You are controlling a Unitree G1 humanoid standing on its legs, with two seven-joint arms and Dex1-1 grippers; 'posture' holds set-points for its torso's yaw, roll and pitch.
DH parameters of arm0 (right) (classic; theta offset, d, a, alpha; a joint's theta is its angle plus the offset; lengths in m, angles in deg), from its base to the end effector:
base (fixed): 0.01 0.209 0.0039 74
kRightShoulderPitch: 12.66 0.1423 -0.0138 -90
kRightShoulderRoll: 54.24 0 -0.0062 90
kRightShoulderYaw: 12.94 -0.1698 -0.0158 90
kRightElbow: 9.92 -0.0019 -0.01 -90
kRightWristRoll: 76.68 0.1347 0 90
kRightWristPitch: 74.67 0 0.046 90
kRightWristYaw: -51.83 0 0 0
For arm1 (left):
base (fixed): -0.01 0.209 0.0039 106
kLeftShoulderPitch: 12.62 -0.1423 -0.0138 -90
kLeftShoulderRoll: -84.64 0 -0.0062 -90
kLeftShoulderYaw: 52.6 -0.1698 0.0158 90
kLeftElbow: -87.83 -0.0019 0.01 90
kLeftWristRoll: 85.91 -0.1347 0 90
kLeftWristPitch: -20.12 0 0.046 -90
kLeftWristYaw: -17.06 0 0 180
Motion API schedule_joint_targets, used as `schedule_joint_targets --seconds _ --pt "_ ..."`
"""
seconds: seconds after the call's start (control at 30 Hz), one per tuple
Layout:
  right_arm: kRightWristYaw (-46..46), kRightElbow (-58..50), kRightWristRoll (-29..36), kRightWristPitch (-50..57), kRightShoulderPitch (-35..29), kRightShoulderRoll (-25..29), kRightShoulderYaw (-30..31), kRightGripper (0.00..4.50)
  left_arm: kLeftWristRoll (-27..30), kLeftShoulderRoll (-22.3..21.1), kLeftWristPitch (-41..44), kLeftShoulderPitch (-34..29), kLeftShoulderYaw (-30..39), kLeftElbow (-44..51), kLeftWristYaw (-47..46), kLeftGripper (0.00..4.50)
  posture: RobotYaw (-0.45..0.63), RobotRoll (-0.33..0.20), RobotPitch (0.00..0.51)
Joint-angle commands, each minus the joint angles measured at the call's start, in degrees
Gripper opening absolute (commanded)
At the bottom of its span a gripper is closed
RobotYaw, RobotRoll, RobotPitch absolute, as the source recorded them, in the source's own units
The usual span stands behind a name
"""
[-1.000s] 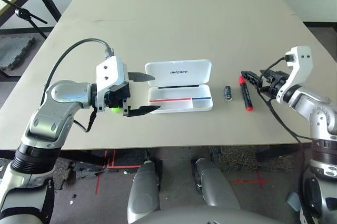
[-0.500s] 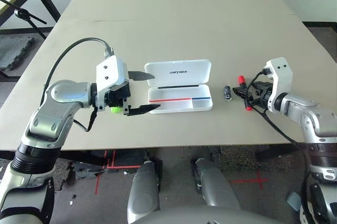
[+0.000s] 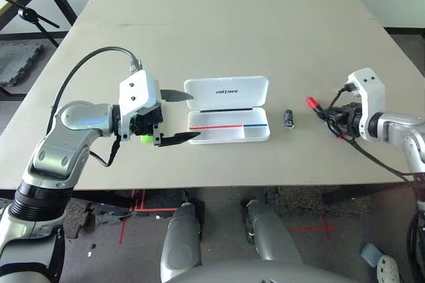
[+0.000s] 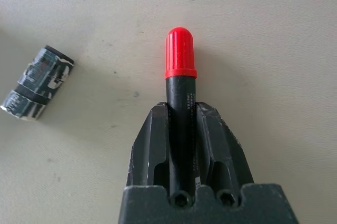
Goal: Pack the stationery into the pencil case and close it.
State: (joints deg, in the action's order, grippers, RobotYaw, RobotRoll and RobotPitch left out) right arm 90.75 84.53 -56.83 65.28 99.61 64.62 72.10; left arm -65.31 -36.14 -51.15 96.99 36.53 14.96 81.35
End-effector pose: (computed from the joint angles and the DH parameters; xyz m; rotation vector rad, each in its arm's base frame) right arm 0.2453 -0.2851 0.1622 -0.1507 0.5736 0.4061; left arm 0.2309 0.2226 0.2088 0.5923 0.0361 -1.2086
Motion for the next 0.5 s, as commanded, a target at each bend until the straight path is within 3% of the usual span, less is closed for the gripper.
schedule_joint_targets --seconds 0.03,0.27,0.5 --pt "5.09 -1.35 -1.18 -4.44 0.12 3.07 2.01 0.47 0.14 -1.33 -0.11 0.05 0.93 -0.06 0.27 4.5 -0.07 0.0 0.162" --pt "16.36 -5.06 -2.1 -10.81 3.86 9.34 6.0 0.47 0.97 -4.07 -0.43 -0.99 3.7 -0.36 0.82 4.5 -0.04 0.0 0.156" --pt "25.73 -9.15 -4.04 -13.58 10.4 12.35 12.47 0.47 1.75 -4.25 0.47 -2.46 3.96 1.61 0.03 4.5 -0.01 0.0 0.155"
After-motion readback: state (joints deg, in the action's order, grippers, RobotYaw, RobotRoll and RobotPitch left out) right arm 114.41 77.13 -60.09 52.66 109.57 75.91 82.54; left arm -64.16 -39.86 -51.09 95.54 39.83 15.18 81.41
